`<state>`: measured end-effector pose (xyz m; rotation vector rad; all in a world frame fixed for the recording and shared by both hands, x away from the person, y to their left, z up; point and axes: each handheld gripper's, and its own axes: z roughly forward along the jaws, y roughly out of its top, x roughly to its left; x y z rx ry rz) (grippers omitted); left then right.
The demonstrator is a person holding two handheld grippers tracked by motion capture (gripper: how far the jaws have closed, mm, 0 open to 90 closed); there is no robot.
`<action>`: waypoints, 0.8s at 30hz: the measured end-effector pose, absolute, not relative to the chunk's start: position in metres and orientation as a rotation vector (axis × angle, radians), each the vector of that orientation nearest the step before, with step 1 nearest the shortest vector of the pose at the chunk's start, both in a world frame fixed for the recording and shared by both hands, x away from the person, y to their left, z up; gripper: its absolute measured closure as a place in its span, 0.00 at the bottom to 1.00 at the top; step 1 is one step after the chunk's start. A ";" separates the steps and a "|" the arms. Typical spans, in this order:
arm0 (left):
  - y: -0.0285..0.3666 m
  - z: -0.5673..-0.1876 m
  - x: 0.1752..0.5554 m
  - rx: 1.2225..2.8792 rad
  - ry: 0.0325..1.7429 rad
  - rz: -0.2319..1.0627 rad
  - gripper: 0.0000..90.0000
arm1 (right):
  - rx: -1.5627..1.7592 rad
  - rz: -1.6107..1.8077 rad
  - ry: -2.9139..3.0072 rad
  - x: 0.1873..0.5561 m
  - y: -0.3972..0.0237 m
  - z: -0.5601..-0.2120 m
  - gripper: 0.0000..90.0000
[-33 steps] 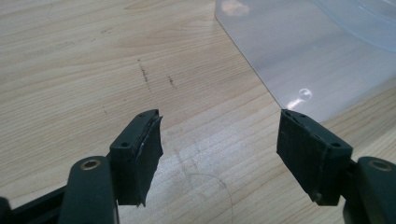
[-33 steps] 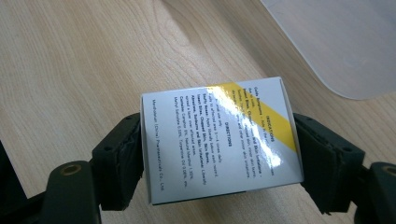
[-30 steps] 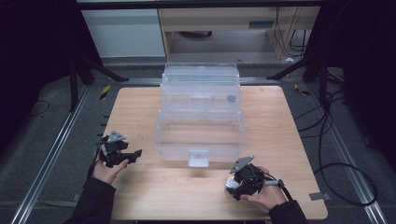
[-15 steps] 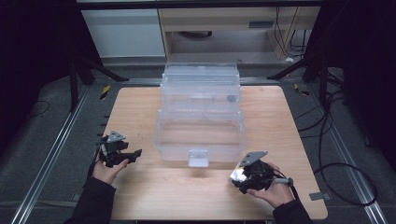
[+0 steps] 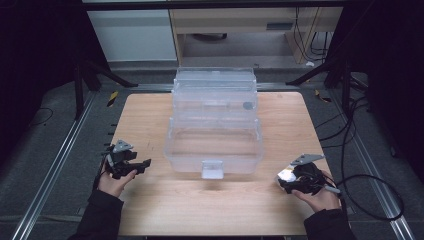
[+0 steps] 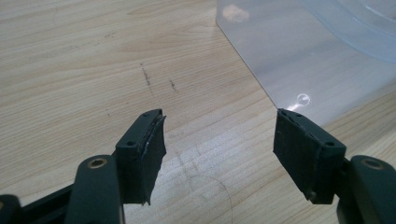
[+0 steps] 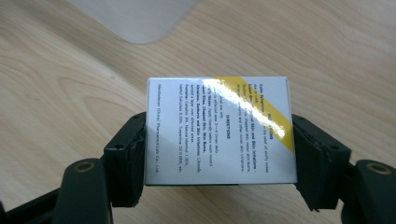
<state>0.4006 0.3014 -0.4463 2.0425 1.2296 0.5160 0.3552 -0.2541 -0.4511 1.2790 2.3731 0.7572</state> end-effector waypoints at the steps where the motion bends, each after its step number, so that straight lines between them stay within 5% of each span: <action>1: 0.301 -0.446 0.400 2.041 1.230 0.516 0.37 | 1.299 0.744 2.366 0.356 -0.257 -0.454 0.33; 24: 0.300 -0.440 0.400 2.014 1.220 0.509 0.45 | 1.372 0.752 2.306 0.360 -0.273 -0.457 0.26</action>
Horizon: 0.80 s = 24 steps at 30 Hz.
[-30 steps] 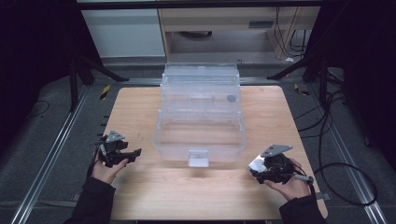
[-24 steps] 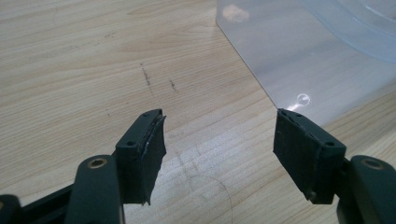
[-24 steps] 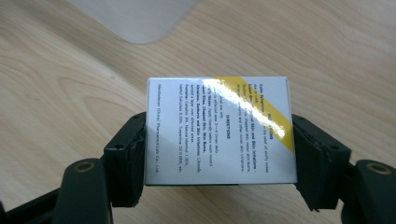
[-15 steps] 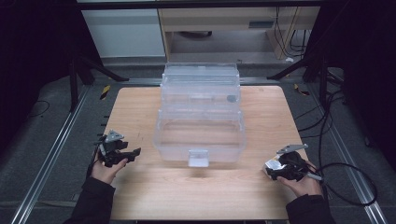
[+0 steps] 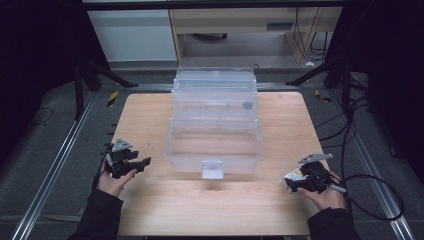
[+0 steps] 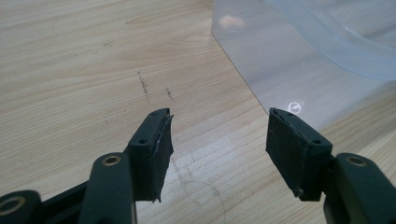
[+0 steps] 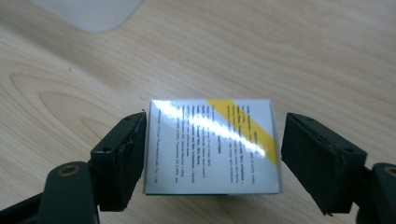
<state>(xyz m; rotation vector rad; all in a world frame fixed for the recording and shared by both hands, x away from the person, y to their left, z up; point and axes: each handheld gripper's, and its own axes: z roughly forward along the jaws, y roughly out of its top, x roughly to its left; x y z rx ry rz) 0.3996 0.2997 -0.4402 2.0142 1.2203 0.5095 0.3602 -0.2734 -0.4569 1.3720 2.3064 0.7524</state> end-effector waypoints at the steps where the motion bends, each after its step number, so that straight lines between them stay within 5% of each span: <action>1: 0.300 -0.439 0.399 2.015 1.216 0.508 0.45 | 1.372 0.752 2.306 0.360 -0.273 -0.457 0.26; 24: 0.268 -0.393 0.413 1.964 1.090 0.524 0.54 | 1.267 1.059 2.080 0.382 -0.258 -0.406 0.26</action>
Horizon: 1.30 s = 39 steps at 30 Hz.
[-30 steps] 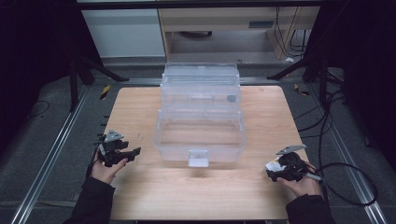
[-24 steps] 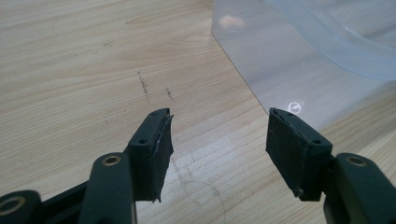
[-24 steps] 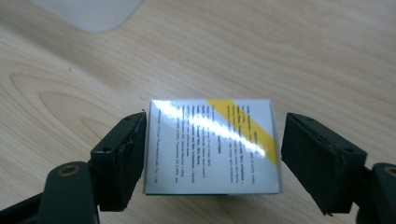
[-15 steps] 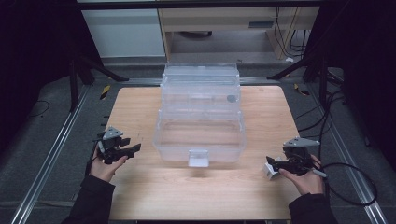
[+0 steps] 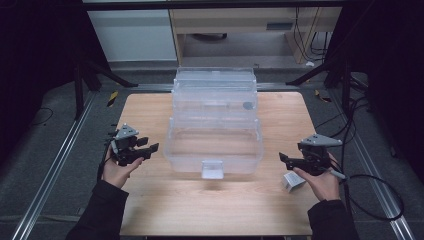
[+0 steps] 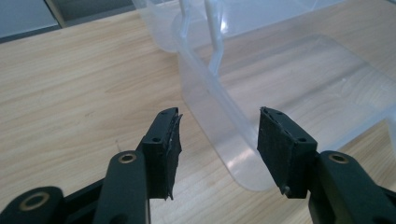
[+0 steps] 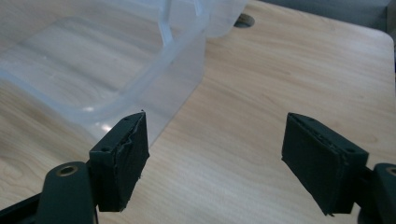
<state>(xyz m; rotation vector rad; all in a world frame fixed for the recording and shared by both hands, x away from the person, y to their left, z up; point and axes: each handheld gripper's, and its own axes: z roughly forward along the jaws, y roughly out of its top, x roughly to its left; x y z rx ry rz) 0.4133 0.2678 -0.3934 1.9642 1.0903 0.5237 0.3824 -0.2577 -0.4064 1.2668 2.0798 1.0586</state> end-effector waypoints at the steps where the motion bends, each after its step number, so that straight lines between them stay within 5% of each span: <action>1: 0.268 -0.393 0.413 1.964 1.090 0.524 0.54 | 1.267 1.059 2.080 0.382 -0.258 -0.406 0.26; 13: 0.239 -0.401 0.438 2.012 1.077 0.521 0.58 | 1.170 1.157 2.096 0.418 -0.216 -0.388 0.35; 27: 0.230 -0.420 0.452 2.086 1.100 0.495 0.64 | 1.192 1.079 2.205 0.435 -0.189 -0.420 0.41; 39: 0.227 -0.427 0.449 2.110 1.123 0.481 0.72 | 1.190 1.044 2.258 0.436 -0.188 -0.429 0.60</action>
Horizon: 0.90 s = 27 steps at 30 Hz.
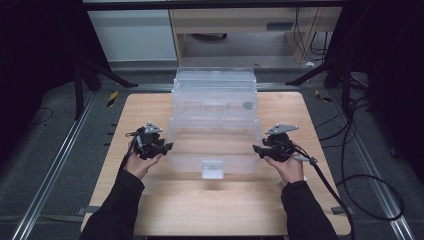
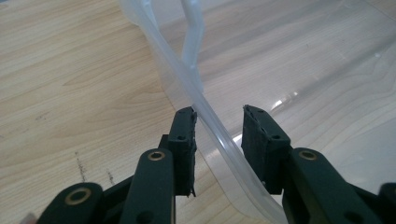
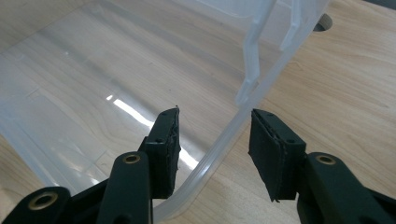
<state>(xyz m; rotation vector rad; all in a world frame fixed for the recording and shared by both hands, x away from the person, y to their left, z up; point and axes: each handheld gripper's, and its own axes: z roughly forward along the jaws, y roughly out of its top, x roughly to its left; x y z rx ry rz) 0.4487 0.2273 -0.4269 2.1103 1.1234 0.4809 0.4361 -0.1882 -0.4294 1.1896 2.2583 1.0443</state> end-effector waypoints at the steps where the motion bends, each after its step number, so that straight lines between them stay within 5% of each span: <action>1: 0.227 -0.427 0.448 2.113 1.124 0.482 0.72 | 1.194 1.041 2.257 0.436 -0.188 -0.430 0.60; 27: 0.234 -0.427 0.436 2.108 1.126 0.467 0.69 | 1.150 1.027 2.264 0.432 -0.182 -0.430 0.60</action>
